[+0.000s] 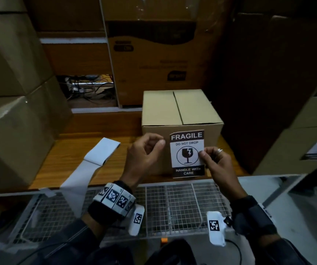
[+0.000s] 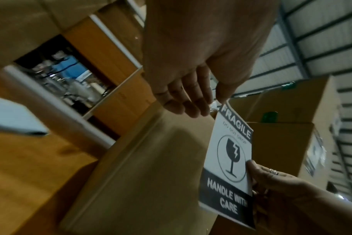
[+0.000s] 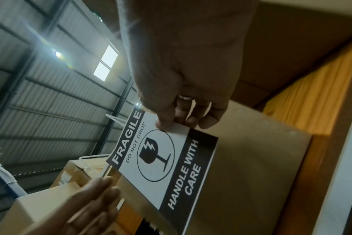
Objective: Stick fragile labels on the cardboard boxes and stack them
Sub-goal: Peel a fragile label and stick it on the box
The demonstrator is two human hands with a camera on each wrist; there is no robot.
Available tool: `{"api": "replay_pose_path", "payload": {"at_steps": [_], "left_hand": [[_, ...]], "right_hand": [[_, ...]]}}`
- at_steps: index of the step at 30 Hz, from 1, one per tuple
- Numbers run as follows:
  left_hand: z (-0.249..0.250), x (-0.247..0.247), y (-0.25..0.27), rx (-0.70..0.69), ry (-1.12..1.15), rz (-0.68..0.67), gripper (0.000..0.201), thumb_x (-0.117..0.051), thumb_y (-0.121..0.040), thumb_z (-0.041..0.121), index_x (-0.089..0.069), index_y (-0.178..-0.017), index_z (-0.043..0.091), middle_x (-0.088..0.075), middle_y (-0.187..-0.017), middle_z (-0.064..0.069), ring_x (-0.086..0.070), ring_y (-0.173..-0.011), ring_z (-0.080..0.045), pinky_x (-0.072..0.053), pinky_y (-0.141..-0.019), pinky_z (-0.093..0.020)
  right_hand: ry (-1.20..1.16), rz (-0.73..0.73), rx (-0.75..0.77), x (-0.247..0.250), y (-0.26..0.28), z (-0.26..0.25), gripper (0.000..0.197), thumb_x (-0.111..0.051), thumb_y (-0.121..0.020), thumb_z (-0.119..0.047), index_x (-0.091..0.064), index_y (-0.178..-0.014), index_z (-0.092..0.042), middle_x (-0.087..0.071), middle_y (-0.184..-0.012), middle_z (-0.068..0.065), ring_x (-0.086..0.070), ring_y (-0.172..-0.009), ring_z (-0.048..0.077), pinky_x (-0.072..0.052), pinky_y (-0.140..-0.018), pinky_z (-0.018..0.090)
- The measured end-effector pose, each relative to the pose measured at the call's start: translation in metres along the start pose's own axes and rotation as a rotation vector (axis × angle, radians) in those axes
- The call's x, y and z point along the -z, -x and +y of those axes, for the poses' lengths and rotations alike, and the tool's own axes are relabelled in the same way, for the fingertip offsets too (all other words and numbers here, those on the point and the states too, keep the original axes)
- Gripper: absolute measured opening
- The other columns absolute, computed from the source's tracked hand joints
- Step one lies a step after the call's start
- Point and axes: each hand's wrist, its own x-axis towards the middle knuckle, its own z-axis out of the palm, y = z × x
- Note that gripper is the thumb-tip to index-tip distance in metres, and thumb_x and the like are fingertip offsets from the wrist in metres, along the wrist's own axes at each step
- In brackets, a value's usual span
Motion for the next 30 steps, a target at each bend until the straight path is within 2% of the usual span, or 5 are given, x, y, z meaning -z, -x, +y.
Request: {"api": "replay_pose_path", "payload": {"at_steps": [3, 8, 12, 16, 30], "left_hand": [[0.026, -0.016, -0.024, -0.209, -0.138, 0.004, 0.012, -0.067, -0.098, 0.022, -0.069, -0.108, 0.015, -0.070, -0.098, 0.005, -0.064, -0.089, -0.004, -0.052, -0.073, -0.017], [0.045, -0.047, -0.070, -0.434, -0.441, -0.167, 0.028, -0.060, -0.098, 0.040, -0.066, -0.117, 0.021, -0.069, -0.116, 0.004, -0.060, -0.107, -0.012, -0.050, -0.092, -0.040], [0.048, -0.068, -0.092, -0.394, -0.506, -0.328, 0.038, -0.064, -0.097, 0.041, -0.063, -0.128, 0.020, -0.065, -0.130, 0.002, -0.058, -0.120, -0.014, -0.049, -0.101, -0.044], [0.045, -0.080, -0.103, -0.376, -0.562, -0.396, 0.041, -0.068, -0.095, 0.040, -0.064, -0.130, 0.018, -0.068, -0.128, 0.001, -0.062, -0.114, -0.015, -0.052, -0.097, -0.043], [0.033, -0.097, -0.111, -0.285, -0.587, -0.306, 0.024, -0.076, -0.089, 0.036, -0.069, -0.108, 0.025, -0.071, -0.107, 0.007, -0.062, -0.100, -0.014, -0.052, -0.091, -0.045]], "right_hand": [[0.006, 0.037, 0.012, 0.026, -0.009, 0.002, 0.010, -0.058, -0.102, -0.013, -0.065, -0.104, -0.006, -0.076, -0.100, 0.008, -0.075, -0.094, 0.021, -0.062, -0.071, 0.028], [0.002, 0.063, 0.020, 0.047, -0.020, 0.010, 0.011, -0.056, -0.103, -0.014, -0.064, -0.105, -0.006, -0.074, -0.104, 0.009, -0.074, -0.096, 0.021, -0.061, -0.072, 0.027], [-0.032, 0.037, -0.011, 0.045, -0.025, 0.015, 0.011, -0.056, -0.103, -0.012, -0.063, -0.105, -0.004, -0.074, -0.104, 0.010, -0.074, -0.097, 0.021, -0.062, -0.073, 0.028], [-0.063, 0.045, -0.046, 0.038, -0.031, 0.021, 0.016, -0.057, -0.103, -0.013, -0.062, -0.108, 0.001, -0.075, -0.103, 0.010, -0.075, -0.097, 0.022, -0.063, -0.075, 0.029], [-0.093, 0.057, -0.090, 0.041, -0.047, 0.030, 0.020, -0.056, -0.103, -0.013, -0.060, -0.114, 0.003, -0.074, -0.109, 0.013, -0.074, -0.099, 0.022, -0.062, -0.075, 0.029]]}}
